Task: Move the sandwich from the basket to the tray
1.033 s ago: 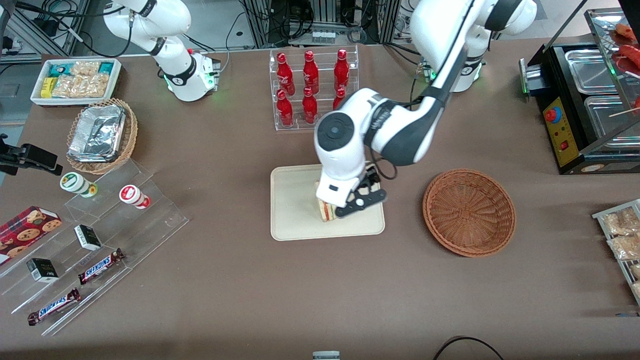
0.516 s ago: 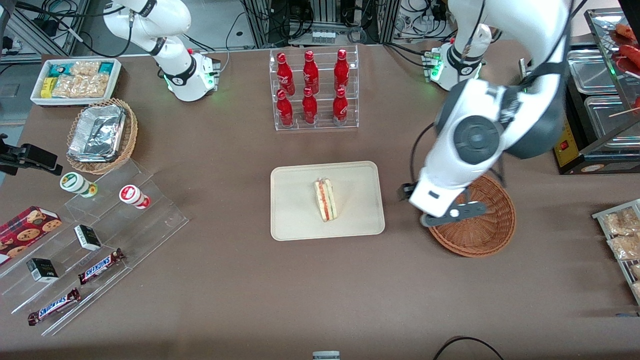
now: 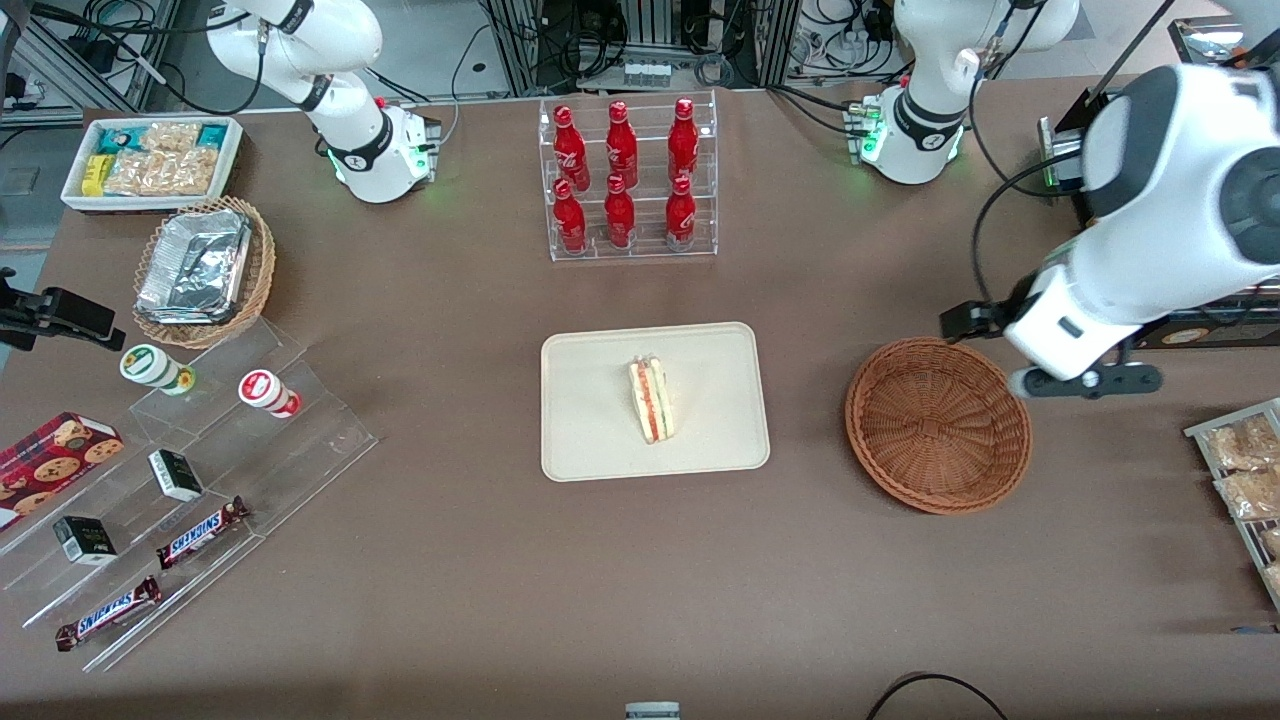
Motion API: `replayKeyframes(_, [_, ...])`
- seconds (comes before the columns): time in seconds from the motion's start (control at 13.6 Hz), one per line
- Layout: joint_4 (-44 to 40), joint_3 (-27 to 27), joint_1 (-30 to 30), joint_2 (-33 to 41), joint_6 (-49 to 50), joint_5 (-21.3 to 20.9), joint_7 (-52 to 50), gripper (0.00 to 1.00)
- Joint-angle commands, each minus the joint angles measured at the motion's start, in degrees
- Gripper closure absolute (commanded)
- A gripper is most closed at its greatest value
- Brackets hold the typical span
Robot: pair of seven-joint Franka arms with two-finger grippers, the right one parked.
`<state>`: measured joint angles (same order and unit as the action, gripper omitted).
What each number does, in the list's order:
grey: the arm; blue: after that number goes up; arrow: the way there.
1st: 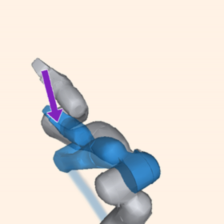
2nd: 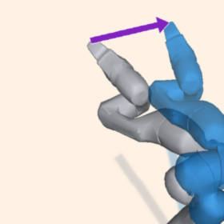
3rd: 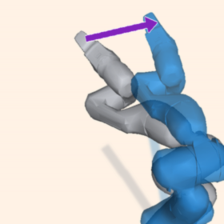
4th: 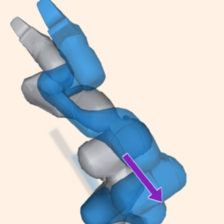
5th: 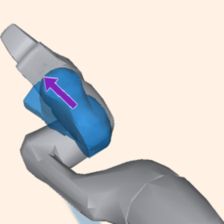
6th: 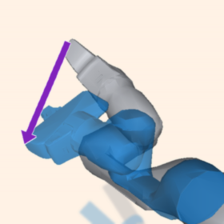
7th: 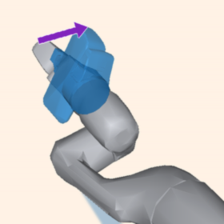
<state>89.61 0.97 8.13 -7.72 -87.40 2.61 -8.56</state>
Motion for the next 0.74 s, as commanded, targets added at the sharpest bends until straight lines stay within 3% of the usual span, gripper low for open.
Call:
replayKeyframes(0.0, [5.75, 3.42, -5.31, 6.92, 0.13, -0.94, 5.55, 0.0])
replayKeyframes(0.3, [5.75, 5.27, -9.1, 10.8, 4.07, -2.95, 13.47, 0.0])
replayKeyframes(0.66, [6.54, 5.36, -10.5, 12.12, 4.35, -4.11, 15.24, 0.0])
